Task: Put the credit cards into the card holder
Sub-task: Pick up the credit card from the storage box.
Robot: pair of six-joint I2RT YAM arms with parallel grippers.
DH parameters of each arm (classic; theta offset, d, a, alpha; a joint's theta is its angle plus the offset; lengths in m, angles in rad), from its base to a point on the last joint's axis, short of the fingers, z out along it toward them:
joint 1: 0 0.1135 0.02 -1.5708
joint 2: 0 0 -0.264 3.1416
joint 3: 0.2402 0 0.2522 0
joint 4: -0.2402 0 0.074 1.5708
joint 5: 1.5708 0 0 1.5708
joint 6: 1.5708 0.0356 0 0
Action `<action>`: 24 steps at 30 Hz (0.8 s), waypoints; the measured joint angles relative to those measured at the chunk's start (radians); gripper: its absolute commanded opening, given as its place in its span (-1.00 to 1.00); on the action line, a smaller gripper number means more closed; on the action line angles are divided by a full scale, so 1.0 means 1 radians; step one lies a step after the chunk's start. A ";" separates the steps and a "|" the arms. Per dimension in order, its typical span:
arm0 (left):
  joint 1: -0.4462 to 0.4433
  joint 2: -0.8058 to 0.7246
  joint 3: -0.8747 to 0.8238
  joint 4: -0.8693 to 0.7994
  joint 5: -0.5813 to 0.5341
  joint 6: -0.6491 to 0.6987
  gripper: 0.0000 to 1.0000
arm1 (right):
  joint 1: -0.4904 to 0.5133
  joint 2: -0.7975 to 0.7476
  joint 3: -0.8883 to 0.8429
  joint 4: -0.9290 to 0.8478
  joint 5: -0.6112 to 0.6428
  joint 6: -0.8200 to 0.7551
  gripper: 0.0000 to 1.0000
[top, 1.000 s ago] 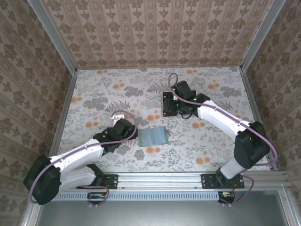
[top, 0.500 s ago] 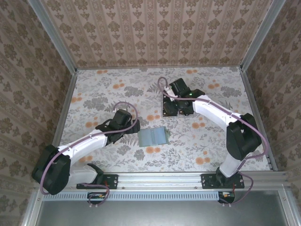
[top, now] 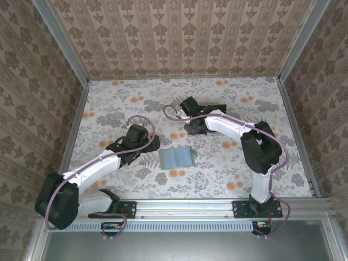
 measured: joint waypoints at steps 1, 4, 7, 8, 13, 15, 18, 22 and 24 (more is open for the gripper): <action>0.002 0.000 0.000 0.000 0.003 0.000 1.00 | 0.000 0.005 0.003 0.000 0.009 -0.006 -0.14; 0.005 0.000 0.000 -0.001 0.004 0.000 1.00 | 0.000 0.019 0.006 0.001 0.032 -0.024 -0.15; 0.006 0.000 -0.001 -0.002 0.007 0.000 0.99 | 0.000 0.040 0.006 0.000 0.051 -0.036 -0.15; 0.006 0.000 -0.002 -0.002 0.008 0.000 1.00 | 0.000 0.047 0.006 0.000 0.056 -0.040 -0.16; 0.007 0.000 -0.011 -0.005 0.010 0.000 1.00 | -0.002 0.063 0.006 0.000 0.073 -0.055 -0.26; 0.009 0.000 -0.013 -0.005 0.011 0.000 1.00 | -0.002 0.064 0.006 0.000 0.074 -0.055 -0.32; 0.011 0.000 -0.013 -0.006 0.011 0.000 1.00 | -0.002 0.064 0.006 0.000 0.077 -0.058 -0.47; 0.011 0.000 -0.013 -0.006 0.011 0.000 1.00 | -0.002 0.061 0.007 -0.001 0.077 -0.058 -0.58; 0.011 0.000 -0.013 -0.006 0.011 0.000 1.00 | -0.002 0.058 0.008 -0.003 0.077 -0.060 -0.65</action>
